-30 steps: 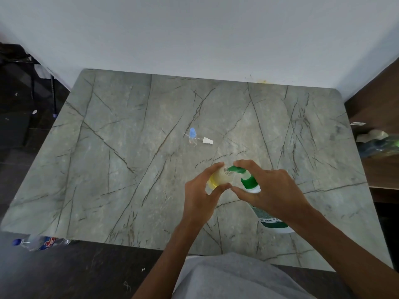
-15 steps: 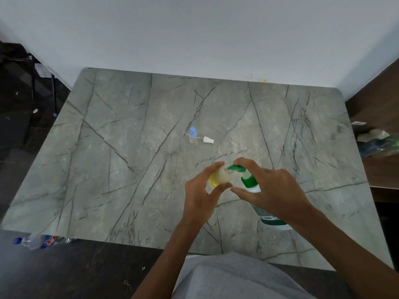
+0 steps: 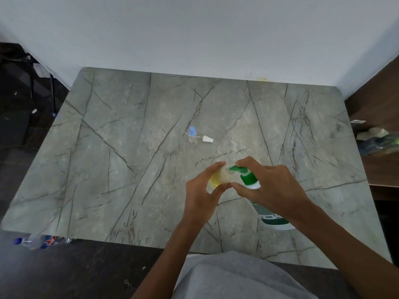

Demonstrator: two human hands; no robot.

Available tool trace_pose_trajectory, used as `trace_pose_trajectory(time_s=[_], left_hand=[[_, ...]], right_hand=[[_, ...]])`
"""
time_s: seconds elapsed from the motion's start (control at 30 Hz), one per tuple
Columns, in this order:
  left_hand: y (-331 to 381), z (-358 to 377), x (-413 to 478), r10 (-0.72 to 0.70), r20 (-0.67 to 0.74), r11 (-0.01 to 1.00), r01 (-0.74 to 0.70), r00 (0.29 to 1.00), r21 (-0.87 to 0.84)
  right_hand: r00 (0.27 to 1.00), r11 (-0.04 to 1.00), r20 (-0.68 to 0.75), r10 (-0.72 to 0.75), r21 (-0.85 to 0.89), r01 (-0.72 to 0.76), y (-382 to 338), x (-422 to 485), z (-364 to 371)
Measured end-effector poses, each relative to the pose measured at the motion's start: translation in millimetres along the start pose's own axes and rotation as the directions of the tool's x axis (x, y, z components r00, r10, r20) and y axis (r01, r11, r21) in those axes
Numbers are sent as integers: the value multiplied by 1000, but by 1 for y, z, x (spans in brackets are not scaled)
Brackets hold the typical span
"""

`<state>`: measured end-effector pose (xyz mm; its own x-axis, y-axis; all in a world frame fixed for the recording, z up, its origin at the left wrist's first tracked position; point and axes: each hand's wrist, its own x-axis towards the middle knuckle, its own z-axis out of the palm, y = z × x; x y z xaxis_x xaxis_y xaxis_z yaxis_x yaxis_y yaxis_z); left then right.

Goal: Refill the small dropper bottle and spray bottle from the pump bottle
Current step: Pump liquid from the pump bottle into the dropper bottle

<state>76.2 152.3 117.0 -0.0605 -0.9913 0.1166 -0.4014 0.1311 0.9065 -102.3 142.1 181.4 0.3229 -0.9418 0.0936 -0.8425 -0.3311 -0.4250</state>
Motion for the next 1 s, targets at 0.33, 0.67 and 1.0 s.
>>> trace_pose_trajectory(time_s=[0.33, 0.67, 1.0], left_hand=[[2, -6, 2, -13, -12, 1000, 13, 1000, 16], [1, -3, 0, 5, 2, 1000, -5, 1000, 2], [-1, -2, -3, -8, 0, 1000, 8, 1000, 23]], right_hand=[[999, 997, 29, -44, -66, 46, 0, -2, 1], [1000, 1000, -28, 4, 25, -3, 1, -5, 3], [999, 998, 34, -27, -50, 29, 2, -6, 4]])
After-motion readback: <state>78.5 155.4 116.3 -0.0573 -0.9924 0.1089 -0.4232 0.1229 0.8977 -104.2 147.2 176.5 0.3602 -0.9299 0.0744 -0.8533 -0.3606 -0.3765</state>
